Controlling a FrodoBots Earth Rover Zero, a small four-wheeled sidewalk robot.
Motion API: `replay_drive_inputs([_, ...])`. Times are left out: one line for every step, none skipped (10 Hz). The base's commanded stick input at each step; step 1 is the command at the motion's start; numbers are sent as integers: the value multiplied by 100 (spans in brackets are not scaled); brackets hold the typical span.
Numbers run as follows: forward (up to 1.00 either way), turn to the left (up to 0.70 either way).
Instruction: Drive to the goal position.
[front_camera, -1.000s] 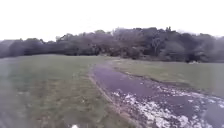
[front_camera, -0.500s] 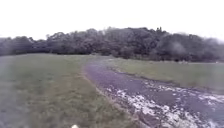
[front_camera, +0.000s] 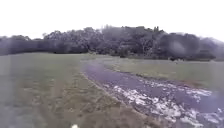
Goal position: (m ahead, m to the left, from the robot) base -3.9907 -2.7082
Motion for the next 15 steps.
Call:
replay_drive_inputs([-62,31])
replay_drive_inputs([-62,31])
replay_drive_inputs([-62,31])
replay_drive_inputs([-62,31])
replay_drive_inputs([-63,31])
replay_drive_inputs([-63,31])
replay_drive_inputs([-63,31])
replay_drive_inputs([-62,31])
replay_drive_inputs([-62,31])
replay_drive_inputs([-62,31])
replay_drive_inputs([-63,31])
replay_drive_inputs([-62,31])
replay_drive_inputs([-63,31])
replay_drive_inputs([-63,31])
replay_drive_inputs([-63,25])
